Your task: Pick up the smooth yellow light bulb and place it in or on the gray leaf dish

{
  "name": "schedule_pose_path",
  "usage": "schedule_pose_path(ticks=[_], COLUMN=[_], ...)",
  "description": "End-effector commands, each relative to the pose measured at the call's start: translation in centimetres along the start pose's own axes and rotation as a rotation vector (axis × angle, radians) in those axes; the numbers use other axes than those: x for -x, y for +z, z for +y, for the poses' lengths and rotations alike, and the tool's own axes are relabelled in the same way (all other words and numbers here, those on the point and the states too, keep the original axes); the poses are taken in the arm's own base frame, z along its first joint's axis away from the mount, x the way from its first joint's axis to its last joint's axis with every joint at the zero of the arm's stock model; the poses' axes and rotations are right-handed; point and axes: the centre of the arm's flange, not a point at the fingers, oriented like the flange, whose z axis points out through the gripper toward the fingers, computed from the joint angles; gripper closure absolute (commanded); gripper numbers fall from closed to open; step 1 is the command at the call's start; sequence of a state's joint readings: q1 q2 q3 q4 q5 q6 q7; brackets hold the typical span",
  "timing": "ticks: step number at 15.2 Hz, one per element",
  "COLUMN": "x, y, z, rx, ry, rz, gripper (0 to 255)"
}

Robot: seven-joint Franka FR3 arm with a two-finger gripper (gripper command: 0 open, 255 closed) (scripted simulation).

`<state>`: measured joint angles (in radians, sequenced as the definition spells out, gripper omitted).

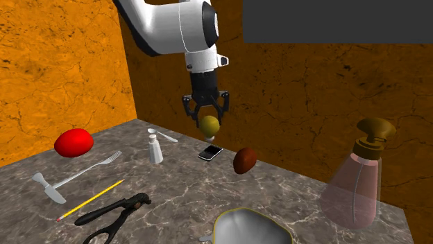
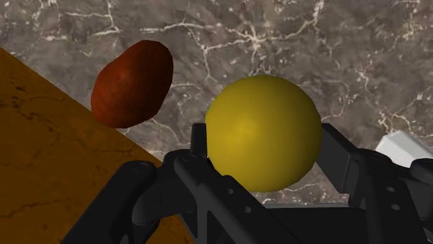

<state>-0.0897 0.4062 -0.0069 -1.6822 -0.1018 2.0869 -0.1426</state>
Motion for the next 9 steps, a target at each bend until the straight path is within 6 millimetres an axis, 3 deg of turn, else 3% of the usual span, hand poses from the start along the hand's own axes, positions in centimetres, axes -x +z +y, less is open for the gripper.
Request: schedule_pose_path(ticks=[1, 9], x=[2.4, 12.7], y=[-0.1, -0.6], z=[0.5, 2.7], rx=[0.0, 0.0], ry=[0.0, 0.0], rz=[0.0, 0.0], gripper=[255, 255])
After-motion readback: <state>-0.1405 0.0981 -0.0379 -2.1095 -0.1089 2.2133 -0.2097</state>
